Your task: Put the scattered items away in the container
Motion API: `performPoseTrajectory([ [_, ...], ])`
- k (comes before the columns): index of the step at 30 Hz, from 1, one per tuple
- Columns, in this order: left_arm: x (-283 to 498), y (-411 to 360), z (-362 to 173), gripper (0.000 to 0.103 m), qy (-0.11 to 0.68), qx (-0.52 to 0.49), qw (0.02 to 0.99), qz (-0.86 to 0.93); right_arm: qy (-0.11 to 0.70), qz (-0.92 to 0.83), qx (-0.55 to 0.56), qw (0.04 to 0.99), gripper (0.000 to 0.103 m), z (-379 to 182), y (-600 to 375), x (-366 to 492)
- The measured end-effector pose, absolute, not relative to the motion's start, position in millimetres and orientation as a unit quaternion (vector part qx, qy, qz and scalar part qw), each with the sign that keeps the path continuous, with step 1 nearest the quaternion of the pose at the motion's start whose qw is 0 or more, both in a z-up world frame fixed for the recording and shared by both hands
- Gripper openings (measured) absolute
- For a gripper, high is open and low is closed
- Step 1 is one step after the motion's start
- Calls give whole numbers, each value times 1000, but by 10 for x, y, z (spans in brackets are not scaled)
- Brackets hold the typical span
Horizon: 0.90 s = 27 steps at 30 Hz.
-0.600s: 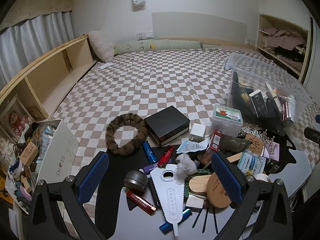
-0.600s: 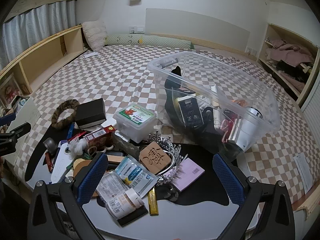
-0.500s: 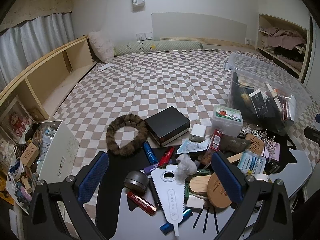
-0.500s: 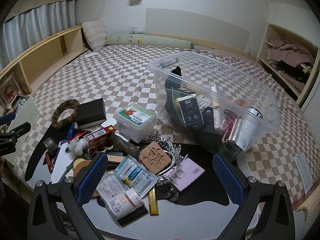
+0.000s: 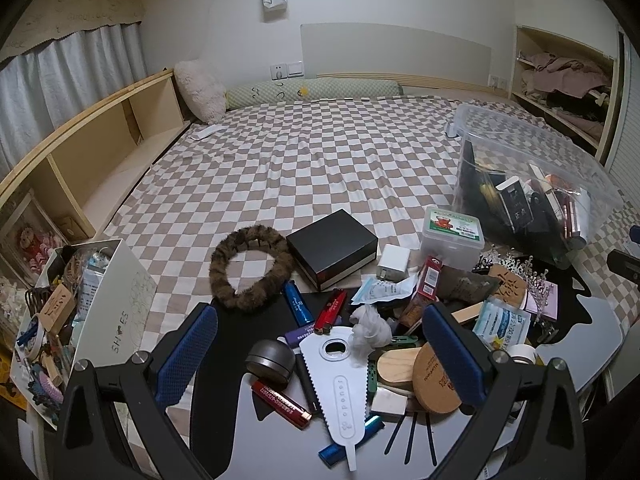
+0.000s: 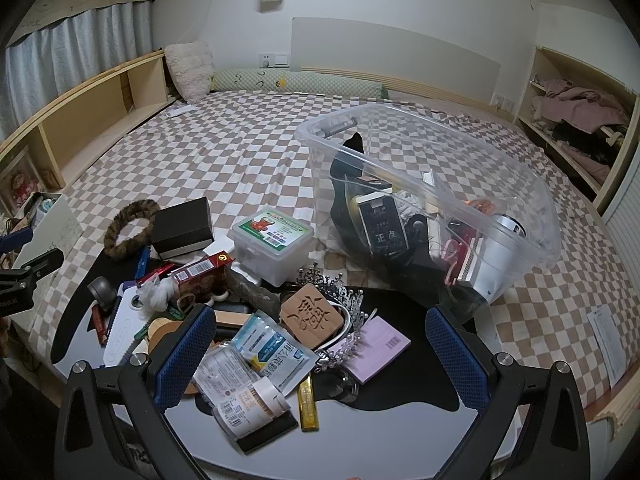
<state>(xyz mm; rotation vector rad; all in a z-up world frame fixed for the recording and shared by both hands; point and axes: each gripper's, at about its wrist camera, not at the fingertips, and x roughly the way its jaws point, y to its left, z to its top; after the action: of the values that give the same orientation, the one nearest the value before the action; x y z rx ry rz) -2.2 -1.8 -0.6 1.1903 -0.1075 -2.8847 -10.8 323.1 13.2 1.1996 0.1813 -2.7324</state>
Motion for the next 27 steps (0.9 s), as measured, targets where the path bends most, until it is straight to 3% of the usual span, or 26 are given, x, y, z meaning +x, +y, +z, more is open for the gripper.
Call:
performPoseTrajectory([
  [27, -18, -12, -17, 103, -41, 384, 3, -922, 63, -909, 405, 73, 103, 109, 3239, -133],
])
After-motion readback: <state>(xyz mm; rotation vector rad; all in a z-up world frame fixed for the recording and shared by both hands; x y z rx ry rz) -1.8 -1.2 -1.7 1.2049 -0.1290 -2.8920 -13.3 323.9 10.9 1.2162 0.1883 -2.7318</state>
